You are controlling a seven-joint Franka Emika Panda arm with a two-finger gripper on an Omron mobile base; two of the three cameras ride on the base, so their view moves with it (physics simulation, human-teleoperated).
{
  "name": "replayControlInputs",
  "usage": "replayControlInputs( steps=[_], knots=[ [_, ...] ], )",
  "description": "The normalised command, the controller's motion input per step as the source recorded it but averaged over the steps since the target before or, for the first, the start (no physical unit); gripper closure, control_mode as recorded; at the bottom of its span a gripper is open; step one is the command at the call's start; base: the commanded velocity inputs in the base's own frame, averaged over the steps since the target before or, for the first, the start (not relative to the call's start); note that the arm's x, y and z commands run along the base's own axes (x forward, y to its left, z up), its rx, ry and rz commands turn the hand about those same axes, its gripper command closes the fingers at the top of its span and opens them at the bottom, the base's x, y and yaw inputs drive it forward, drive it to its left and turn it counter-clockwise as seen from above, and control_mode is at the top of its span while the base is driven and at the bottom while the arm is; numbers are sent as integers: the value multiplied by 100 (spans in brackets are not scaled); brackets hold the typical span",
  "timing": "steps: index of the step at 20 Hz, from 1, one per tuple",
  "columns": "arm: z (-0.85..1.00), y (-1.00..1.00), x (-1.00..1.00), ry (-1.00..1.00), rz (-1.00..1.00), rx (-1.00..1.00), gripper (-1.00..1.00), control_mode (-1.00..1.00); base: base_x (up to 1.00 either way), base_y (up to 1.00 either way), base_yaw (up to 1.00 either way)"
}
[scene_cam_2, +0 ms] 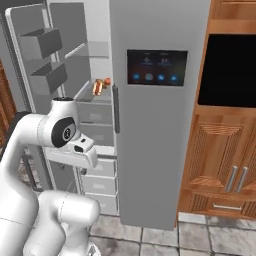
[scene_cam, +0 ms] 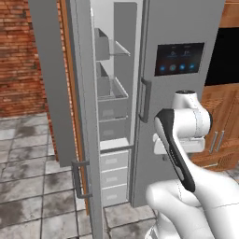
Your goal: Store the hot dog in the freezer for long-term storage. Close the freezer door after placing the cooked food.
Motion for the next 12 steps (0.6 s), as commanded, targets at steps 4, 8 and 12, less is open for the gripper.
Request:
replayControlInputs(
  steps=[4, 8, 12],
  knots=[
    [0, 0, 0, 0, 0, 0, -100, 100, -67, 10, 2],
    [0, 0, 0, 0, 0, 0, -100, 100, -55, 24, 5],
    [0, 0, 0, 0, 0, 0, -100, 100, -26, 31, 5]
  ],
)
